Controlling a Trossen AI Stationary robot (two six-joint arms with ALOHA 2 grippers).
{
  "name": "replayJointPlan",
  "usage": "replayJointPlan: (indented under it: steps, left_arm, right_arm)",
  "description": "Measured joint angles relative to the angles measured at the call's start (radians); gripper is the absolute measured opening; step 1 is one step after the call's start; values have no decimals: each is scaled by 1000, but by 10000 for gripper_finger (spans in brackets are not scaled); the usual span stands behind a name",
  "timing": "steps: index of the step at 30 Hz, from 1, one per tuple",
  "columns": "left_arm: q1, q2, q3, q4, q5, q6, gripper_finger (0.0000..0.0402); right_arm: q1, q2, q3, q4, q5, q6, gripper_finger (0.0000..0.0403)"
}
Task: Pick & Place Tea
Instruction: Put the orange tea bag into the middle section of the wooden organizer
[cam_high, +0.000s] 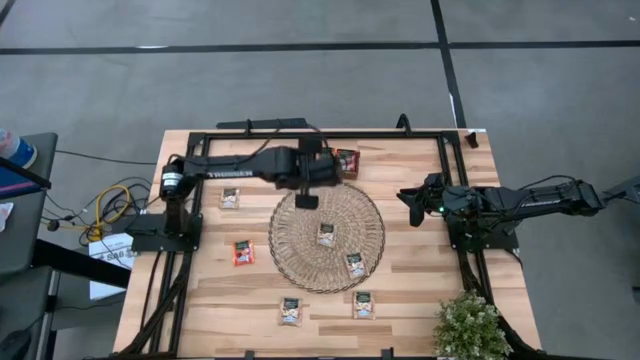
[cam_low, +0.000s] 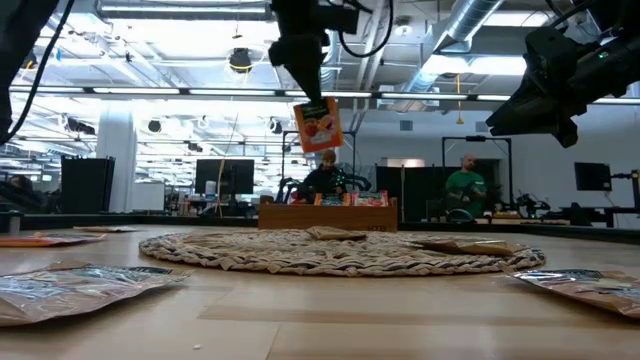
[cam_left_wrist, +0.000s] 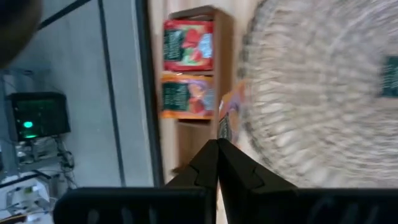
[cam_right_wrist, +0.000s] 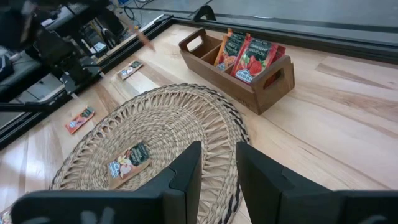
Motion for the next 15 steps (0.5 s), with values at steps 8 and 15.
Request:
replayJointPlan:
  steps: [8,15]
  left_arm:
    - [95,5,0,133,22,148,0]
    - [161,21,0,208,85,291,0]
  right_arm:
    - [0,0,0,0,0,0,93]
    - [0,0,0,0,0,25,93]
